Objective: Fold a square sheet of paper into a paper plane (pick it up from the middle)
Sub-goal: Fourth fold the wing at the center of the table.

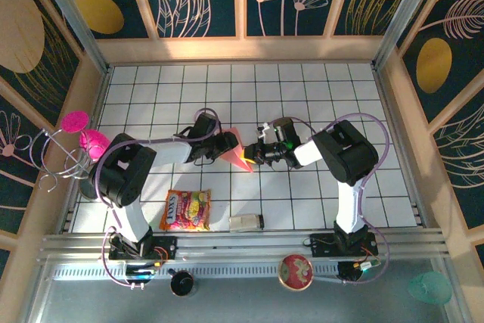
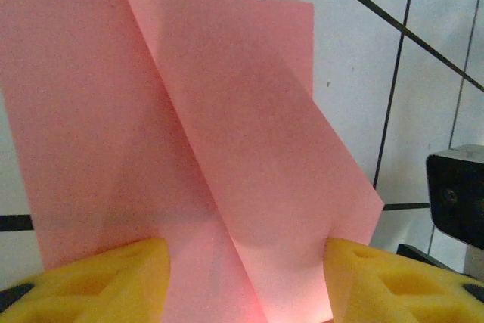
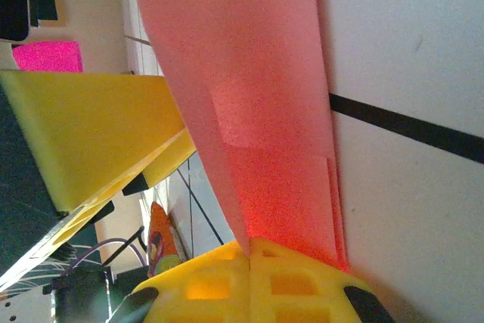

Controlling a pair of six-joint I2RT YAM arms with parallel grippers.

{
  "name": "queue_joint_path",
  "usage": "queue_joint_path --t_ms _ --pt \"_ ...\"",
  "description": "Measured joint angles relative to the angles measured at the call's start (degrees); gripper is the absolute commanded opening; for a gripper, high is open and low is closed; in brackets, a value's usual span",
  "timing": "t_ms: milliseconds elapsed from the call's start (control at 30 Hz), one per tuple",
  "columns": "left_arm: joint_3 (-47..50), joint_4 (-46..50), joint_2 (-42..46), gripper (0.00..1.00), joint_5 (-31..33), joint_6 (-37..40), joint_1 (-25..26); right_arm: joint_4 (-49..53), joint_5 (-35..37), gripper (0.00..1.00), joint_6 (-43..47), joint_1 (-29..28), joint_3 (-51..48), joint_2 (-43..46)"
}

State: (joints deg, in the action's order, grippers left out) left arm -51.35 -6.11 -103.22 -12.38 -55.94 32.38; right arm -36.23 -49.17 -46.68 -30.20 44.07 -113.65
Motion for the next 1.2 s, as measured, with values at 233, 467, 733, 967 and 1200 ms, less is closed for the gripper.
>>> queue_joint_path --t_ms 233,467,733,967,1200 --pt "-4.1 6.3 -1.8 0.52 3.4 0.0 0.8 0.5 0.2 0.19 0.4 0.0 0.0 0.0" --pt "-5.4 8.3 -2.4 0.54 5.4 0.0 1.4 5.3 3.1 0.31 5.2 0.0 0.0 4.1" --pt "-6.4 9.6 -3.0 0.56 5.8 -0.1 1.5 14.0 8.6 0.31 13.9 -0.6 0.2 7.2" --pt "-6.5 9.6 -3.2 0.56 5.8 -0.3 1.5 18.9 12.5 0.29 19.4 -3.8 2.8 7.4" --pt "-6.7 9.8 -3.3 0.56 5.8 -0.3 1.5 20.3 14.3 0.23 21.4 -4.3 3.5 7.4"
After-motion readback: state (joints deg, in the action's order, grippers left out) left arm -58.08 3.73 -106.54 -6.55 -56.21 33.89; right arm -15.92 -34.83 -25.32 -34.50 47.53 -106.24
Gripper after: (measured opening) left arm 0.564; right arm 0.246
